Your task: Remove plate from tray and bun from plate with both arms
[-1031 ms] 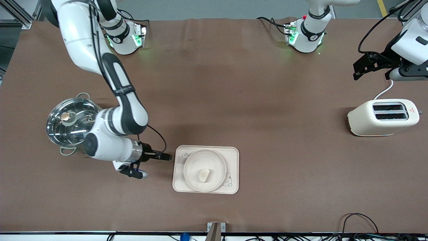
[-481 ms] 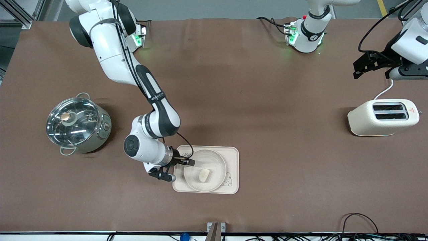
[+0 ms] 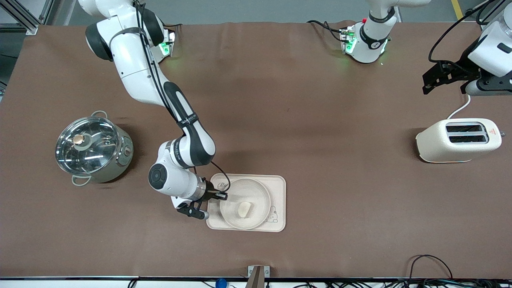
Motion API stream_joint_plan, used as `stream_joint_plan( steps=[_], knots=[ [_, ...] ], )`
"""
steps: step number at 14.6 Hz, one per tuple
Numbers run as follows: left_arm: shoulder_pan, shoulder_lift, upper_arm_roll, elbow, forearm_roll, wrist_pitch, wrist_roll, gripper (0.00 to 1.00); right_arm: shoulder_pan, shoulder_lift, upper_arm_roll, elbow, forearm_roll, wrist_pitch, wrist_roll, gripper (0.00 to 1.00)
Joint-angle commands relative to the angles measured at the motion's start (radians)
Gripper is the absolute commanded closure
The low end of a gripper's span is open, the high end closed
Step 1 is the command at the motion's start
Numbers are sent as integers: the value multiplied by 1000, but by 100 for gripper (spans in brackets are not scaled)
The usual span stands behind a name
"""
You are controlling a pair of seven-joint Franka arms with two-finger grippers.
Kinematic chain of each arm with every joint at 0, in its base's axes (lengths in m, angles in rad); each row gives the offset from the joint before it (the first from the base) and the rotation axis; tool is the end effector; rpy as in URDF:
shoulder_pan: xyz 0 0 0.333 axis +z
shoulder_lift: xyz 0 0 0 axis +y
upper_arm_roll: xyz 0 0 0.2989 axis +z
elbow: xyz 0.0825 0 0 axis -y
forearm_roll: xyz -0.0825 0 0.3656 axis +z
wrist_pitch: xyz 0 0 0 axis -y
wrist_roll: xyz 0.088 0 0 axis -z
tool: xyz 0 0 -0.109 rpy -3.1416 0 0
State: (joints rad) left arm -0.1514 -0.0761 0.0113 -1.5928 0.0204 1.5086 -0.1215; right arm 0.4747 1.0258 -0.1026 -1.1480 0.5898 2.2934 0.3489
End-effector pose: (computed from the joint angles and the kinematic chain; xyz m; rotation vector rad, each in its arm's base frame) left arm 0.5026 -0.0683 0.6298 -3.1211 0.0272 0.0086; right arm 0.6837 0.3066 0.1847 -2.7137 0.3939 0.0255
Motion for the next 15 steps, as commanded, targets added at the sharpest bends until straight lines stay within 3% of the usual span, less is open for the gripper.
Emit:
stream_joint_plan(
  steps=[1,2,6,11,13,15],
  knots=[
    [4,-1,3,11,3,-18,14,0,-11,4,4,16,13,-15,-2,95],
    [4,-1,3,11,3,-18,14,0,-10,4,4,16,12,-15,-5,99],
    [4,-1,3,11,3,-18,14,0,-19,-30,4,1,16,-28,-82,99],
    [0,30,1,17,1,-10,7,0,-50,-200,0,-137,7,-235,-162,99],
    [-17,67,-7,20,9,16,-12,0,-39,-272,-3,-250,-16,-215,-185,100],
    [-17,108,-37,21,9,76,-33,0,0,-367,0,-431,-21,-99,-191,100]
  ],
)
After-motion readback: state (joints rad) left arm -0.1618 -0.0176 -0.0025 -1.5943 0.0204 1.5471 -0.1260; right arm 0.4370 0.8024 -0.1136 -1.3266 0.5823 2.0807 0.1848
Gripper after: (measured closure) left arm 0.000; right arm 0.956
